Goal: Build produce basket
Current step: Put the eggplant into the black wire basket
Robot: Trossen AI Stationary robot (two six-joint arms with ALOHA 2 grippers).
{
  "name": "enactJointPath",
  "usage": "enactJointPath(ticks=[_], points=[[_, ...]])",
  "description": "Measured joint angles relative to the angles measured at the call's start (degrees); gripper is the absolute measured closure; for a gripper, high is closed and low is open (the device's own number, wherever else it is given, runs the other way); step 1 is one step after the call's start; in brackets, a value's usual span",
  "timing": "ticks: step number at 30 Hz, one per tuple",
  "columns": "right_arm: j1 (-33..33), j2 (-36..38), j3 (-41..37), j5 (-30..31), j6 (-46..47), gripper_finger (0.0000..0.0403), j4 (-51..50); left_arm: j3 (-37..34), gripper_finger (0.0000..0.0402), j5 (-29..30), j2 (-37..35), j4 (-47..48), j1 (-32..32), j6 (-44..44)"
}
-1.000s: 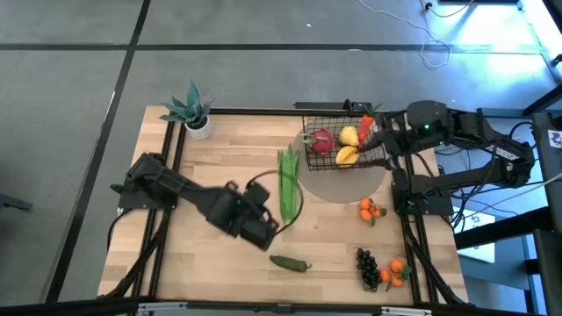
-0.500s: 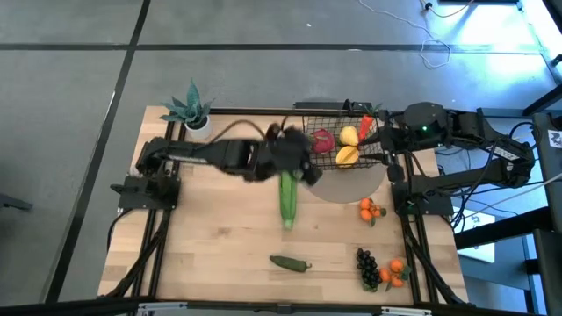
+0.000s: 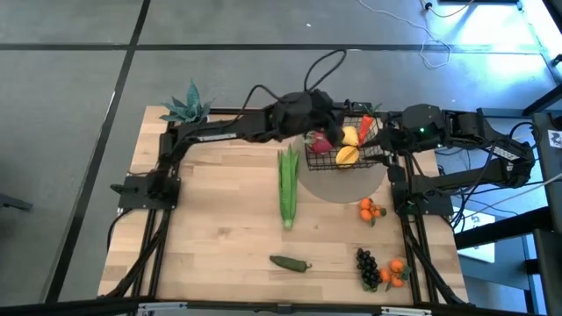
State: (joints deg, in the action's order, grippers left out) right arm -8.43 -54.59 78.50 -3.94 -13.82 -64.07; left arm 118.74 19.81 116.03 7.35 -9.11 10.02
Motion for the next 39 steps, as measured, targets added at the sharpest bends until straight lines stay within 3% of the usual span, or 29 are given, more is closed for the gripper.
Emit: enactJointPath(ticks=[5, 11, 14, 21, 28, 39], points=[[0.0, -0.1, 0.0, 5.9, 0.6, 0.0257, 0.0, 0.1, 0.0401, -7.3, 4.8, -7.3, -3.6, -1.5], [0.0, -0.4, 0.0, 18.5, 7.3, 0.0257, 0.3, 0.1, 0.0401, -17.2, 9.2, -13.7, -7.4, -3.7], [0.0, -0.7, 0.0, 21.9, 10.8, 0.0257, 0.3, 0.1, 0.0401, -19.7, 11.3, -15.2, -9.0, -4.4], [0.0, -1.8, 0.0, 22.4, 15.6, 0.0257, 0.5, 0.1, 0.0401, -26.9, 15.3, -19.1, -12.2, -3.0], [0.0, -2.9, 0.0, 22.5, 14.9, 0.0257, 0.5, 0.1, 0.0401, -27.0, 19.5, -24.2, -13.9, -2.0], [0.0, -3.2, 0.0, 22.5, 13.6, 0.0257, 0.8, 0.0, 0.0401, -26.3, 24.7, -24.9, -15.6, 4.4]])
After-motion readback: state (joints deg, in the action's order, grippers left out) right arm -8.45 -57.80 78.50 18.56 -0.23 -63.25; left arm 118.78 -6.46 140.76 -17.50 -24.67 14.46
